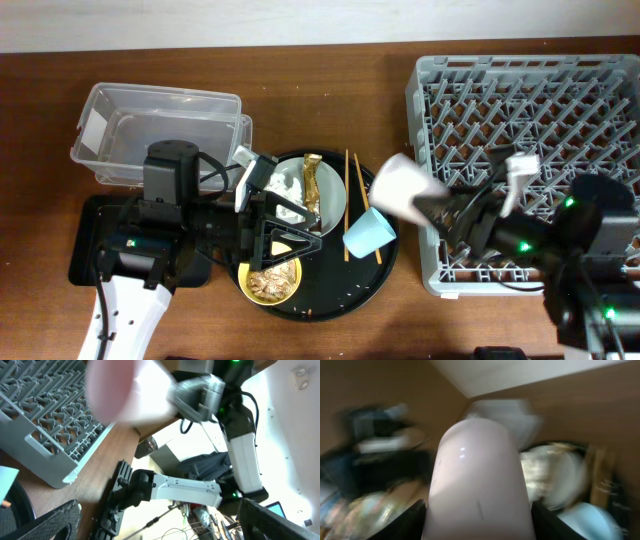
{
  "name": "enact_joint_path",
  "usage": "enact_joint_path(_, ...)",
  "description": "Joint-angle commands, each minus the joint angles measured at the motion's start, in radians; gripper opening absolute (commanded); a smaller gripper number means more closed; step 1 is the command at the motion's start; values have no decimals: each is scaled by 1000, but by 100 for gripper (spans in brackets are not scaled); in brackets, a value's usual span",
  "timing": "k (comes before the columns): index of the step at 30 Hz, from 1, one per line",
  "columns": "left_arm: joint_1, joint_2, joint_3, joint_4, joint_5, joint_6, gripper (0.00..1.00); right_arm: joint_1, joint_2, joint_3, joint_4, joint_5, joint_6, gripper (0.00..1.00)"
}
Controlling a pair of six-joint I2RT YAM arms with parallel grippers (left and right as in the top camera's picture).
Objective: Sort waste into correct bins and load items into the dishwasher rack
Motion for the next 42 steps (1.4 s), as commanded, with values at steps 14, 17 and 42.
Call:
enact_joint_path(14,-3,-7,5,-4,19,13,100,-265,400,129,-455,653,-100,53)
enact_joint_path(17,-3,-7,5,-6,-16,13,100,-213,433,151,-486,657,-122,53)
enact_joint_path(42,-364,0,6,-126,-1069,-28,99,220,221,328,-502,623,-123,98)
